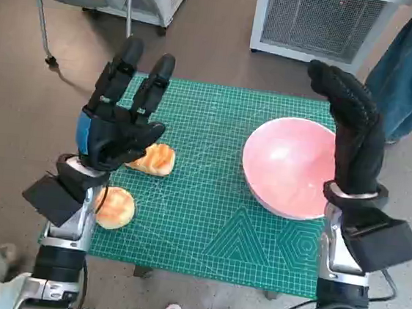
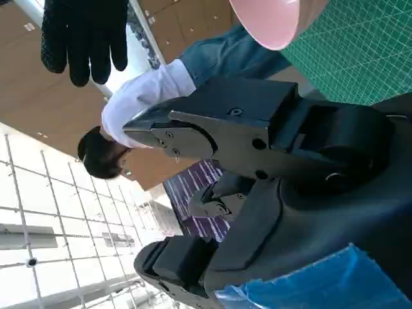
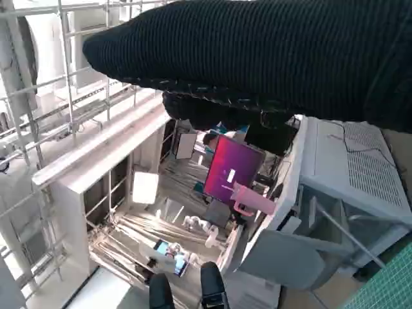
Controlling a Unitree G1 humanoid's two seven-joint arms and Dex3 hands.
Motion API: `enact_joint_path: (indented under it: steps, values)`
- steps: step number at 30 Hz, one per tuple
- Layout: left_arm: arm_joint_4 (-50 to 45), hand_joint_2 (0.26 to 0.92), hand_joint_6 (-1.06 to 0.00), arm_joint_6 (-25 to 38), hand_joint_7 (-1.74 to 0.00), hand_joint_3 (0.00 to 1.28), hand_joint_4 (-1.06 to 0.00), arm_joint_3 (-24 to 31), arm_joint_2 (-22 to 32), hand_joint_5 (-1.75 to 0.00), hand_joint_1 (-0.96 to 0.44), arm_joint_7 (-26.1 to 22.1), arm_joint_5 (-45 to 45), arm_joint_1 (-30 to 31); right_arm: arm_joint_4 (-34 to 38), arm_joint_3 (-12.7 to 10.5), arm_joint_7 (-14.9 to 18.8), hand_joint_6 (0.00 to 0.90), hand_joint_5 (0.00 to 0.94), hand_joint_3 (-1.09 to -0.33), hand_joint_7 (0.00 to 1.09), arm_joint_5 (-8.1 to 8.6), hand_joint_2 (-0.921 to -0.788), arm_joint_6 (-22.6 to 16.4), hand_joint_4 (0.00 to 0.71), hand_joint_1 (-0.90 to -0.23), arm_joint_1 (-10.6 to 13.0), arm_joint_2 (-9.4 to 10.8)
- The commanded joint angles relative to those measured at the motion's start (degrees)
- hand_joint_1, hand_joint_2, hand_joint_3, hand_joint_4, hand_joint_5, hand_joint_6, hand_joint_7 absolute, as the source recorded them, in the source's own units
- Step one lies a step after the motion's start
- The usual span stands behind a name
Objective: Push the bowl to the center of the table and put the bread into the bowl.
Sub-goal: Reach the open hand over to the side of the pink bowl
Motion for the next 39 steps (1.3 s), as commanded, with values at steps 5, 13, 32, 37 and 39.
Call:
enact_joint_path:
  steps: [5,13,32,37,39]
  values:
    - [-0.63,0.921,-0.27,-0.34,0.0,0.17,-0.21,0.06,-0.42,0.0,-0.06,0.58,-0.04,0.61,0.02,0.1,0.2,-0.001,0.001,-0.803,0.6,0.0,-0.921,0.77,0.2,-0.686,1.59,-0.22]
    - [-0.3,0.921,-0.27,-0.56,0.0,0.17,-0.21,0.08,-0.56,0.0,-0.06,0.55,-0.11,0.57,0.11,-0.44,0.22,-0.001,0.001,-0.812,0.6,-0.1,-0.921,0.46,0.2,-0.674,1.97,-1.01]
    - [-0.59,0.921,-0.28,-0.49,0.0,0.18,-0.21,0.28,-0.7,0.0,-0.06,0.22,-0.53,1.1,20.86,-9.65,-6.15,-0.001,0.003,-0.817,0.56,-1.36,-0.921,-8.92,0.201,-0.674,0.34,-8.07]
    - [-0.46,0.921,-0.28,-0.48,0.0,0.18,-0.21,0.26,-0.74,0.0,-0.06,0.16,-0.62,1.09,27.94,-10.54,-9.6,-0.001,0.0,-0.841,0.54,-2.78,-0.921,-9.91,0.194,-0.631,-0.66,-9.19]
    - [-0.42,0.921,-0.28,-0.48,0.0,0.18,-0.21,0.21,-0.8,0.0,-0.06,0.17,-0.59,1.07,30.75,-10.7,-10.18,-0.001,0.001,-0.846,0.52,-2.56,-0.921,-10.13,0.189,-0.621,-1.1,-9.47]
